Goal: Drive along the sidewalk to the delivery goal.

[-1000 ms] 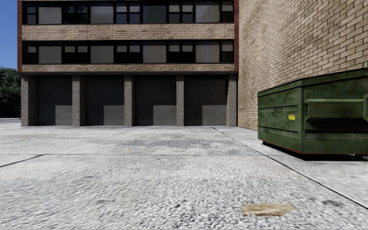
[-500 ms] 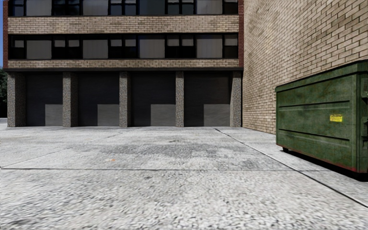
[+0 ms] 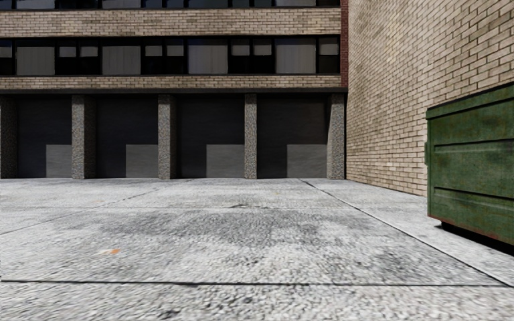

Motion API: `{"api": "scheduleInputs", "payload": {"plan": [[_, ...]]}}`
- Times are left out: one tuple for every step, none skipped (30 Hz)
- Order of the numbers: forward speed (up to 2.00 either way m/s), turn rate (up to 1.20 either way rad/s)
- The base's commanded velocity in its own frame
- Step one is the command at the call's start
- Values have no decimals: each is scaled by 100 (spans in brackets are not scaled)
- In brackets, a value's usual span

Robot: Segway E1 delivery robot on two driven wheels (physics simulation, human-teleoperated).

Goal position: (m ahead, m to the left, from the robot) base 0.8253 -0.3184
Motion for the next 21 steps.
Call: {"api": "scheduleInputs", "payload": {"plan": [[191, 0], [179, 0], [160, 0], [135, 0], [135, 0], [119, 0], [105, 0], [92, 0], [74, 0], [74, 0], [61, 0], [45, 0], [31, 0], [21, 0], [21, 0], [17, 0], [14, 0], [7, 0], [0, 0], [0, 0], [0, 0]]}}
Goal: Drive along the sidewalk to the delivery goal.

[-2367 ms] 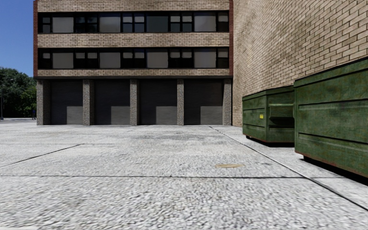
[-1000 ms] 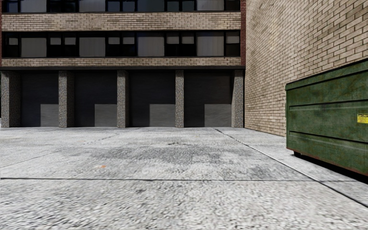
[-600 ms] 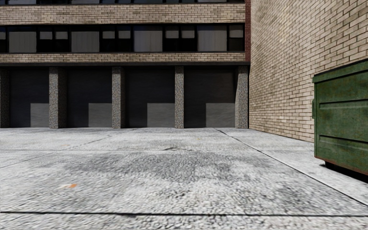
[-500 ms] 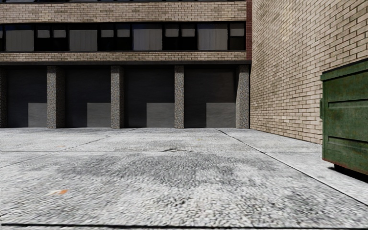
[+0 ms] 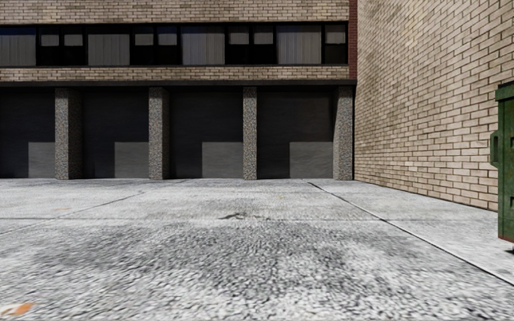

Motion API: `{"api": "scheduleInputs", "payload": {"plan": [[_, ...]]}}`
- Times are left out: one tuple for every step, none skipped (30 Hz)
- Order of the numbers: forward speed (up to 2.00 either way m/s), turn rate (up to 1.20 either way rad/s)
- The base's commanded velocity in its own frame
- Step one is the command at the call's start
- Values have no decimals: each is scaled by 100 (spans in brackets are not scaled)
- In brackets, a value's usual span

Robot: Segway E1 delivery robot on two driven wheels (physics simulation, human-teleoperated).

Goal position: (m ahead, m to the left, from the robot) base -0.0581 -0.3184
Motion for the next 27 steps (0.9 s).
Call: {"api": "scheduleInputs", "payload": {"plan": [[0, 0], [0, 0], [0, 0], [0, 0], [0, 0], [0, 0], [0, 0], [0, 0], [0, 0], [0, 0], [0, 0], [0, 0], [0, 0], [0, 0], [0, 0], [0, 0], [0, 0], [0, 0], [0, 0], [0, 0], [0, 0], [0, 0], [0, 0], [0, 0], [0, 0], [0, 0], [0, 0]]}}
